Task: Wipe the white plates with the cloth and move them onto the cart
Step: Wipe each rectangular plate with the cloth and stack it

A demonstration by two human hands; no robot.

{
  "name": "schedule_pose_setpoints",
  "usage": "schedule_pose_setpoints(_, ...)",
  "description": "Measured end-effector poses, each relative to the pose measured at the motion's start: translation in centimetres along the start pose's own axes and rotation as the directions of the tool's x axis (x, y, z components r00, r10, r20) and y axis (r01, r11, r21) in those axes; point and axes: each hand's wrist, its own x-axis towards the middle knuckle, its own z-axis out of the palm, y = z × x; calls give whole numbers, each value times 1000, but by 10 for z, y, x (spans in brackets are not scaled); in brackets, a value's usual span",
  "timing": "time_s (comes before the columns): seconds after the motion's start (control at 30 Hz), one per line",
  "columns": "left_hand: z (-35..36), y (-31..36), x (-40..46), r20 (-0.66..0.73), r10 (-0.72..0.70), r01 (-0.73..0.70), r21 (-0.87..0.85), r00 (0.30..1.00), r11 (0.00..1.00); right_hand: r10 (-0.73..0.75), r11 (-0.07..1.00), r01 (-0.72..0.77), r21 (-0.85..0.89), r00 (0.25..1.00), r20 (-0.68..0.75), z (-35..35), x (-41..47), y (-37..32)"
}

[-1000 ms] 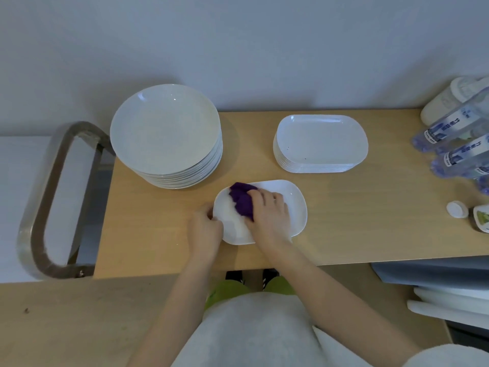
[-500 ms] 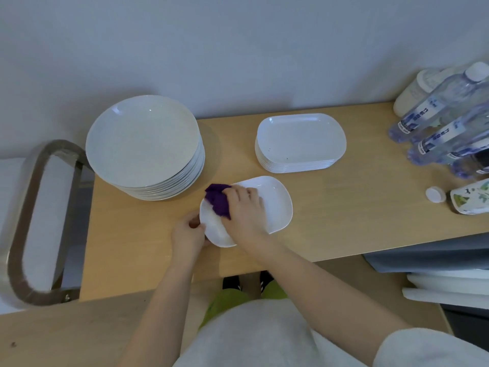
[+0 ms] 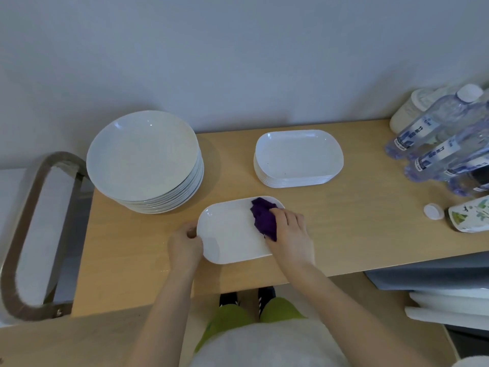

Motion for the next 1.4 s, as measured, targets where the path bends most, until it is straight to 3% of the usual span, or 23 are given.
schedule_pose_setpoints(0.27, 7, 5, -2, 17, 22, -23, 43, 1000, 999, 23, 999, -21, 30, 997, -72, 9, 35, -34)
schedule_pose_setpoints(0.4, 7, 5, -1, 4, 50, -50, 121, 999, 991, -141, 990, 141, 17, 990, 24, 22, 29, -69)
schedule_pose_setpoints(0.5, 6, 7, -1, -19, 87, -82, 194, 996, 978, -315, 949, 315, 14, 943, 107, 32, 17, -90)
schedule_pose_setpoints(0.73, 4, 7, -7, -48, 142, -124, 265, 989, 956, -364, 924, 375, -78, 922, 132, 24, 7, -73)
schedule_pose_setpoints(1.07, 6, 3, -7, -39, 141, -126, 258, 989, 958, -176, 972, 178, -153, 984, 29, -8, 12, 3)
schedule_pose_setpoints(1.27, 1, 1, -6, -33, 114, -98, 311, 993, 945, 59, 997, -49, 51, 974, -217, -38, 12, 33)
schedule_pose_setpoints(1.4, -2, 1, -17, -164, 176, -101, 388, 971, 916, 213, 976, -205, 66, 966, -149, -48, 15, 67)
